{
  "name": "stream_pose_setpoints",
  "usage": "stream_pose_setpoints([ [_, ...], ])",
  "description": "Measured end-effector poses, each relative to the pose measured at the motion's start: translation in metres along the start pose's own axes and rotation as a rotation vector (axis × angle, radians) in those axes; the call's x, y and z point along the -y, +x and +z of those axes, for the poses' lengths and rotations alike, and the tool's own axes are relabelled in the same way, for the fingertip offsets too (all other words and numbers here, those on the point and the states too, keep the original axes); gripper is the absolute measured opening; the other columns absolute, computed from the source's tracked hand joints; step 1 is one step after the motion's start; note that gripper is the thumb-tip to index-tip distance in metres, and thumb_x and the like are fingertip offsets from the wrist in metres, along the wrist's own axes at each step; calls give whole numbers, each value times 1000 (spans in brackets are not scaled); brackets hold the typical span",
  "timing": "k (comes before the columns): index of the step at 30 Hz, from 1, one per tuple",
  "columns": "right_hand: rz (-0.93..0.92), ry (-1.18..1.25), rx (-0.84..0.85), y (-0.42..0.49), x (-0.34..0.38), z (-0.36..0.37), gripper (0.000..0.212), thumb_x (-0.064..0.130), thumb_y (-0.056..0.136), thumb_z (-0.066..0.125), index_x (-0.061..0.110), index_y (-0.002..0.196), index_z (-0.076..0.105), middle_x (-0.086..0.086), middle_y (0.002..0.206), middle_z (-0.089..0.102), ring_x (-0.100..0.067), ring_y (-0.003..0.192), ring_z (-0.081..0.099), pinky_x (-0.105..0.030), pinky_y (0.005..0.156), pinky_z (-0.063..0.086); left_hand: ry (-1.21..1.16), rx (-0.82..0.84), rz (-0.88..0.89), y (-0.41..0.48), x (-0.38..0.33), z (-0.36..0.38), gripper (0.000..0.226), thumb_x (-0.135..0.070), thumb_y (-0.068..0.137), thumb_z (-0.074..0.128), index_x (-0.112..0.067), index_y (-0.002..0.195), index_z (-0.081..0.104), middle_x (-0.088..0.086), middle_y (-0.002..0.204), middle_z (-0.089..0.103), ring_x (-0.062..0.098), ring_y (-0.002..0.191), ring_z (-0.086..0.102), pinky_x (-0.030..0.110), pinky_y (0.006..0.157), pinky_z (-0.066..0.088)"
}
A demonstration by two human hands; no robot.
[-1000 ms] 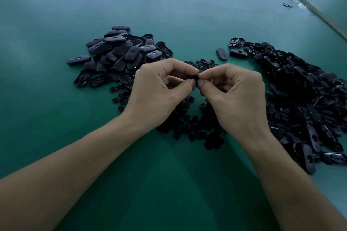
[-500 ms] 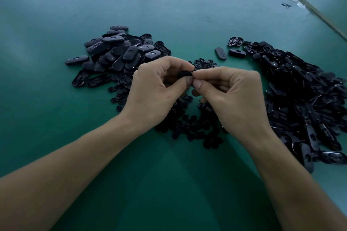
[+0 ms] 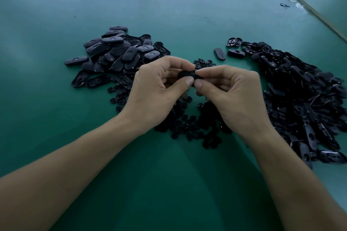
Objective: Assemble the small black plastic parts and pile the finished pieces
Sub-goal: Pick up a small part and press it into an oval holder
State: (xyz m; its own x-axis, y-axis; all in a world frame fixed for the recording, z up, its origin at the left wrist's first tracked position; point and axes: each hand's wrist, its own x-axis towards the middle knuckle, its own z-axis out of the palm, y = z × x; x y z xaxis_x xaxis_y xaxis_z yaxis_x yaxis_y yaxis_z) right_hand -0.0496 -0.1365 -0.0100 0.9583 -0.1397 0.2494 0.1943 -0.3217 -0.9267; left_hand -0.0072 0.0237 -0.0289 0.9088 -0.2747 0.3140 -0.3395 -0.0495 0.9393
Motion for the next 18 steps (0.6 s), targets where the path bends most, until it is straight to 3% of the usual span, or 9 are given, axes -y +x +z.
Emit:
stream_pose_setpoints([
  [11,14,-168,-14,4,2,0,15,12,83,77,26,82,73,11,73,74,-1,68,69,-19,66,53,-7,-16,-7,1,-2,1,27,2,84,76,-23,94,71,-12,72,73,7,63,70,18,65,56],
  [18,26,-107,-6,4,3,-2,17,12,84,78,28,81,73,11,74,75,-4,68,70,-22,68,55,26,-48,27,-2,-3,1,26,0,84,78,-22,96,72,-7,78,75,5,65,70,17,65,56],
])
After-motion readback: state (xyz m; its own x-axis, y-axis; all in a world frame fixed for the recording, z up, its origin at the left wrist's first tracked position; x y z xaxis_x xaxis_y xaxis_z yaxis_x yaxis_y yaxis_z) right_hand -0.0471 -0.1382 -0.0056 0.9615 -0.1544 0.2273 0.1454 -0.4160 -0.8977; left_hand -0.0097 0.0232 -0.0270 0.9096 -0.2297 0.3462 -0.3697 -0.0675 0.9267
